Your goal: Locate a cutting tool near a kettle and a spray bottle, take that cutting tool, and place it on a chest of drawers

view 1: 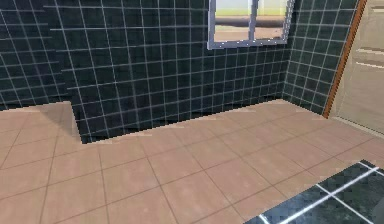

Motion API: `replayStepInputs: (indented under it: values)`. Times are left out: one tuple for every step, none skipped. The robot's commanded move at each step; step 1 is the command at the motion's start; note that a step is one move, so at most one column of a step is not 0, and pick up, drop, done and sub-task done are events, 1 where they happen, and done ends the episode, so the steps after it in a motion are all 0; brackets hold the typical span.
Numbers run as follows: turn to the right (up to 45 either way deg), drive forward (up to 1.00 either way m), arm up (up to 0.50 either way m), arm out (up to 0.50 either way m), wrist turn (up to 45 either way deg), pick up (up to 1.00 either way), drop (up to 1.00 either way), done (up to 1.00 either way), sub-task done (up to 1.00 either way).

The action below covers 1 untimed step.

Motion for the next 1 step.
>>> replayStepInputs:
  values:
    - [0.0, 0.00, 0.38, 0.00, 0.0, 0.00, 0.00, 0.00, 0.00]
